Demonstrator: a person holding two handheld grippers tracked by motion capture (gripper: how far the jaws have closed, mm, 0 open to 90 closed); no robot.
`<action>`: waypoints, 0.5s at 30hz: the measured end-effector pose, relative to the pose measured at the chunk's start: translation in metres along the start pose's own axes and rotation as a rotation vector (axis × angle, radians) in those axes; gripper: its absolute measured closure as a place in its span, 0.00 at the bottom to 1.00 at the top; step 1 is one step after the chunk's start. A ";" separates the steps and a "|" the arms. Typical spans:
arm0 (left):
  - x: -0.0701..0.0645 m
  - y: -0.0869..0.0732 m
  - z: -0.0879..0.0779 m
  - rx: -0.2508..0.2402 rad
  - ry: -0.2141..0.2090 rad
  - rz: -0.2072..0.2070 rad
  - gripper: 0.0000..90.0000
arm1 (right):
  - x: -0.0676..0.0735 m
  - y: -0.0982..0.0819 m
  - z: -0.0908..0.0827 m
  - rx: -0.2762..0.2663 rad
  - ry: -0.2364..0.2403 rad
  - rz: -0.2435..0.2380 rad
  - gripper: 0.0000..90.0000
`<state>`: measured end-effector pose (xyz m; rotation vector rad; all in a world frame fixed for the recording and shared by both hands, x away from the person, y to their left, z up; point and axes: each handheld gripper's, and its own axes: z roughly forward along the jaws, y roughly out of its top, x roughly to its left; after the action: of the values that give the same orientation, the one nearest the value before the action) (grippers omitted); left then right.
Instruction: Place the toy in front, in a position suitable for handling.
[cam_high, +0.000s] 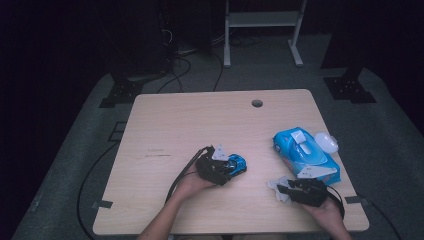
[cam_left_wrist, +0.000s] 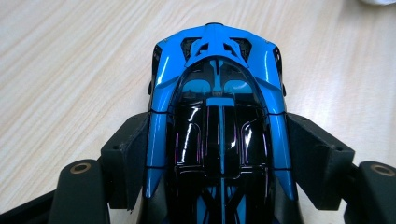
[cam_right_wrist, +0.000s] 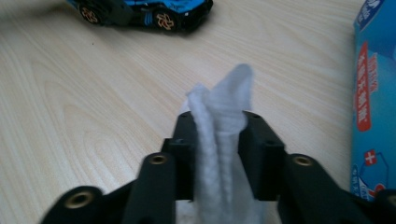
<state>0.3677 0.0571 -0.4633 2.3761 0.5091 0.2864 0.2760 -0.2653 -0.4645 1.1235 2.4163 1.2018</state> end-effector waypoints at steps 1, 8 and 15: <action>0.000 -0.001 0.002 0.002 0.001 -0.003 0.31 | 0.000 0.000 0.000 -0.008 -0.001 0.003 0.70; 0.003 -0.001 0.004 -0.007 -0.019 -0.014 0.30 | 0.003 0.003 -0.011 -0.088 -0.024 -0.041 0.55; 0.007 -0.002 -0.010 -0.096 -0.033 -0.054 0.24 | 0.002 0.004 -0.019 -0.166 -0.015 -0.038 0.51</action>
<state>0.3701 0.0671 -0.4571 2.2671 0.5307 0.2411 0.2673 -0.2737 -0.4487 1.0290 2.2674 1.3482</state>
